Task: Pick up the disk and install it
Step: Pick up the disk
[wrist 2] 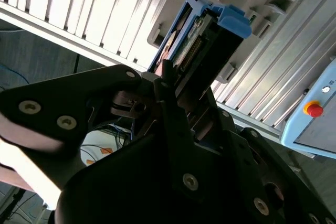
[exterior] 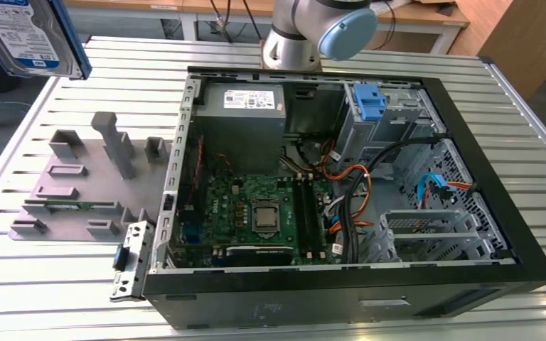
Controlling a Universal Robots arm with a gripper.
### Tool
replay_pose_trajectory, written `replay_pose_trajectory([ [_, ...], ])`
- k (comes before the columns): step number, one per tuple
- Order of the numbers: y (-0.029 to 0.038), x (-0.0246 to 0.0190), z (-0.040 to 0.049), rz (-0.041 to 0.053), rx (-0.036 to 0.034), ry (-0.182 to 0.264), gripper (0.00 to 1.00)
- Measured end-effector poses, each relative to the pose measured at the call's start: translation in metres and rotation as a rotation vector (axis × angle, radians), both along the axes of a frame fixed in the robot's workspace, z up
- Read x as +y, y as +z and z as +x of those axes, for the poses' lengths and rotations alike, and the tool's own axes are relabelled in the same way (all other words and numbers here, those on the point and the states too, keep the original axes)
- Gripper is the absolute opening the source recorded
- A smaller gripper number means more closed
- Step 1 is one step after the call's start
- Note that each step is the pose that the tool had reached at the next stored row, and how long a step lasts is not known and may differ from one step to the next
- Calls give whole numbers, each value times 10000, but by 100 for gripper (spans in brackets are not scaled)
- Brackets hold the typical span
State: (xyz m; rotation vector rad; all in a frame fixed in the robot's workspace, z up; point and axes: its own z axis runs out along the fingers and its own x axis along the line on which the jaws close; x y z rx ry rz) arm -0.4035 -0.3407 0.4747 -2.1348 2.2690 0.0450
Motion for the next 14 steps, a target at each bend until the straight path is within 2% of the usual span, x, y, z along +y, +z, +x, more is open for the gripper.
replay_pose_trajectory([
  [7,3,-1,20,-1,3,2,35],
  [14,3,-1,154,0,2,0,35],
])
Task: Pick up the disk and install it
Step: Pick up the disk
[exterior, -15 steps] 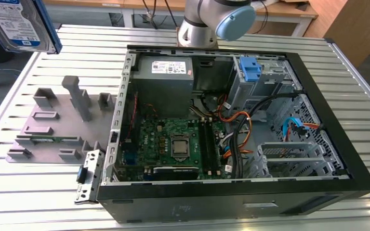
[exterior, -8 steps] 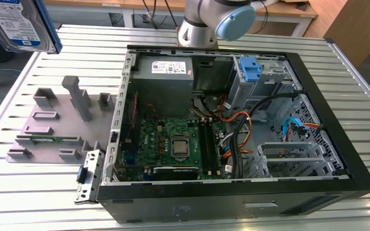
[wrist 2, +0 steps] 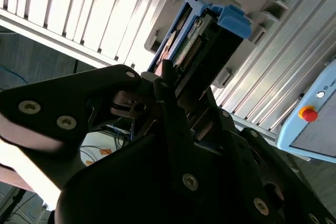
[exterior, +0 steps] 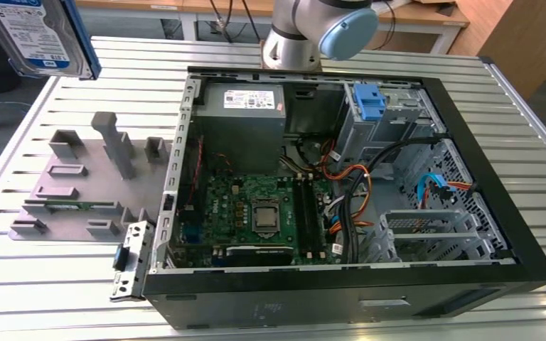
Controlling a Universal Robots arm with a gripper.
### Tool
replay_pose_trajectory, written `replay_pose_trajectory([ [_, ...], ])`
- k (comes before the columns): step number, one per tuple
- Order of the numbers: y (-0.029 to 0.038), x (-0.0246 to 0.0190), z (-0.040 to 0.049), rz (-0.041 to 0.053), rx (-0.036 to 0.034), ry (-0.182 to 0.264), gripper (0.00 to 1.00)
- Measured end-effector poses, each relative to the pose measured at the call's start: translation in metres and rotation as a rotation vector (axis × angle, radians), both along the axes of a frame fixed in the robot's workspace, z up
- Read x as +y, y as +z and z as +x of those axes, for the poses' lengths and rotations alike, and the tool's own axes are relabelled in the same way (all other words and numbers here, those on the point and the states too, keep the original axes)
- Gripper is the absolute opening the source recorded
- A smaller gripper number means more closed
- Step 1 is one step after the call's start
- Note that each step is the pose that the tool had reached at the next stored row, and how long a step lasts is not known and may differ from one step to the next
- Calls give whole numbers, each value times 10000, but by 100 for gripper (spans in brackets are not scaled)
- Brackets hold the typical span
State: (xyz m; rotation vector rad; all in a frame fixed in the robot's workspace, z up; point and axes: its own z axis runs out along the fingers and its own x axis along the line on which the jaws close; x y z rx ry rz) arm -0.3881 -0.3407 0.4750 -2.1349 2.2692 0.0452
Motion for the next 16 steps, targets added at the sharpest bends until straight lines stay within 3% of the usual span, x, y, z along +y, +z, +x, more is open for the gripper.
replay_pose_trajectory([
  [16,0,-16,464,-1,23,0,35],
])
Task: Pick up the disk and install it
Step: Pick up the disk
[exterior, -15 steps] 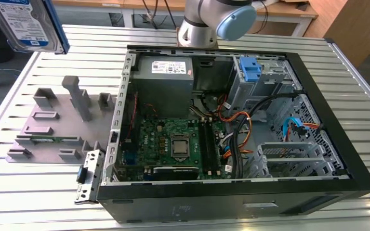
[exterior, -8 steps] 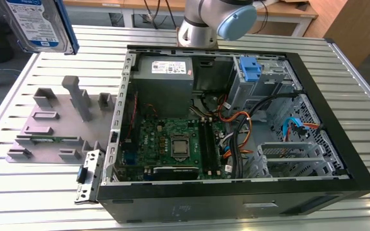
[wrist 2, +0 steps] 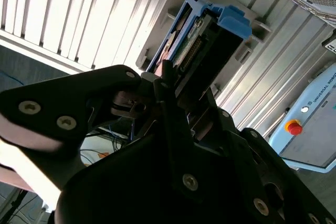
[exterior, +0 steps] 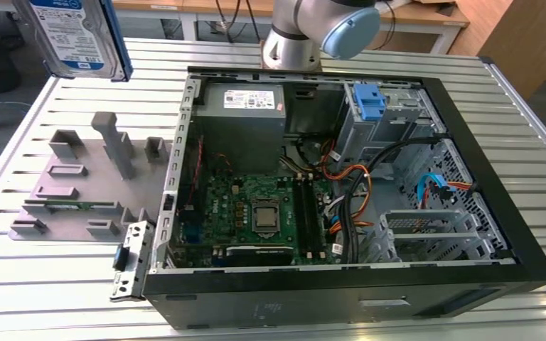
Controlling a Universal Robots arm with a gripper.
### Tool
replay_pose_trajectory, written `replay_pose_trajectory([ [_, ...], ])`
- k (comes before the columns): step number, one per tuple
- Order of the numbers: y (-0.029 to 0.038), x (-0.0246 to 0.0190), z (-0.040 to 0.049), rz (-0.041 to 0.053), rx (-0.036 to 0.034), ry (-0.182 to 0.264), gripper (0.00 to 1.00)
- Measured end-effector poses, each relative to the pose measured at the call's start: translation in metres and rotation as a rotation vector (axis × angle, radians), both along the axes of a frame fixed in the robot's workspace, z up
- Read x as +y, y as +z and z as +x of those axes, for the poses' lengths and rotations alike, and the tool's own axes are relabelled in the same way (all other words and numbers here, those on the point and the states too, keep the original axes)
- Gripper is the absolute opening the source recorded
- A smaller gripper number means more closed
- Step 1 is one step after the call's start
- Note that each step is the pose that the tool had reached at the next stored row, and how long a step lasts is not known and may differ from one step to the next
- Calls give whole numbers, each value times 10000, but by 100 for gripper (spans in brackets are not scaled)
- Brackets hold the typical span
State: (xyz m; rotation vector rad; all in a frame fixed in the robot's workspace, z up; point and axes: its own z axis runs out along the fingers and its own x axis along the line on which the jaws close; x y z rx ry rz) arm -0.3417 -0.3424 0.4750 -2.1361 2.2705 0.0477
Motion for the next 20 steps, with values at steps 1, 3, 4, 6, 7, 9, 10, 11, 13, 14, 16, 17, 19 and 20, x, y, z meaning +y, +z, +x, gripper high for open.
replay_pose_trajectory([
  [1,-1,-1,27,1,0,0,35],
  [3,0,-3,81,0,3,0,35],
  [4,0,-3,107,0,4,0,35],
  [6,0,-5,164,0,6,0,35],
  [7,0,-6,192,0,8,0,35],
  [9,0,-7,247,0,9,0,35],
  [10,0,-8,274,1,10,1,35],
  [11,0,-9,300,0,11,0,35],
  [13,0,-9,352,0,13,0,35],
  [14,0,-10,380,0,15,0,35],
  [16,-1,-11,433,1,15,0,35],
  [17,0,-11,459,1,16,0,35],
  [19,0,-12,511,0,18,0,35],
  [20,-1,-12,536,1,18,0,35],
])
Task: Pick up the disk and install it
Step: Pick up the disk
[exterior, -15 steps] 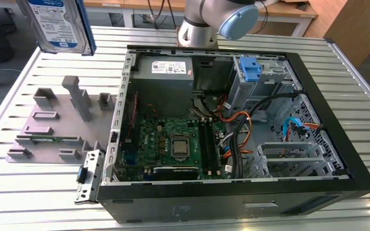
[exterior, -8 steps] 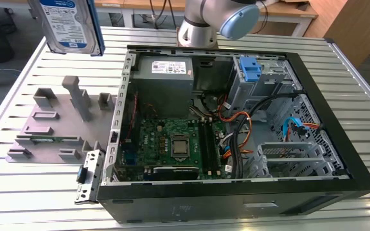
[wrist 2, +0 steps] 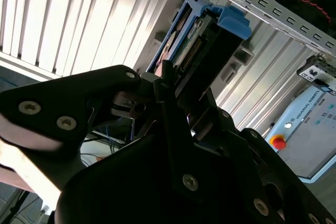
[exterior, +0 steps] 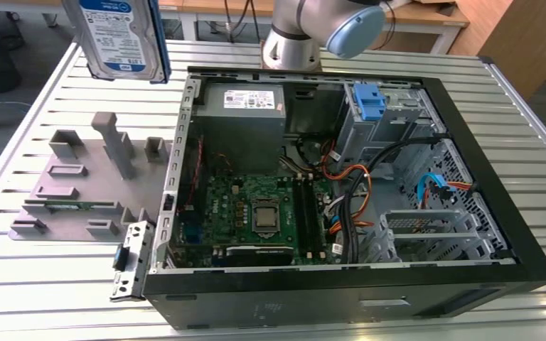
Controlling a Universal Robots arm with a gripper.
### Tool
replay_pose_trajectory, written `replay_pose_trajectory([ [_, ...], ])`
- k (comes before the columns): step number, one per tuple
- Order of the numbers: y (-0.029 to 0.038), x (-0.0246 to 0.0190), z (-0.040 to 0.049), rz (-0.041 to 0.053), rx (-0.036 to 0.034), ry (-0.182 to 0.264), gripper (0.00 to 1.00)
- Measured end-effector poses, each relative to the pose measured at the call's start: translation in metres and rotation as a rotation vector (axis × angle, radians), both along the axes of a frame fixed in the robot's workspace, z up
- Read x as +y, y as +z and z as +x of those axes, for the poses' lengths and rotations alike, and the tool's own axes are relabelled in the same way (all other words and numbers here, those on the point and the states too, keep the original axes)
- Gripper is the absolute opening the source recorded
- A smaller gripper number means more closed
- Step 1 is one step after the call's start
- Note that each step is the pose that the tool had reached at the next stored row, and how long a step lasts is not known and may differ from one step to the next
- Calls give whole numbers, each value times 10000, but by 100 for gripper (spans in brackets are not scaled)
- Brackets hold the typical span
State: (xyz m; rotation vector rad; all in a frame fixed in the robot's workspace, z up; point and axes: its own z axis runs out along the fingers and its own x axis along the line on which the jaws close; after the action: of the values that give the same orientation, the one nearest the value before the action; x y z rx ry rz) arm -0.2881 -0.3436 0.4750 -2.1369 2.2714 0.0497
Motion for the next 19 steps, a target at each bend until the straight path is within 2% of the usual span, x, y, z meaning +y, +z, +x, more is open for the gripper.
replay_pose_trajectory([
  [10,1,-4,251,-1,8,0,35],
  [16,0,-4,368,-1,7,0,35],
  [19,1,-4,399,-1,9,0,35],
])
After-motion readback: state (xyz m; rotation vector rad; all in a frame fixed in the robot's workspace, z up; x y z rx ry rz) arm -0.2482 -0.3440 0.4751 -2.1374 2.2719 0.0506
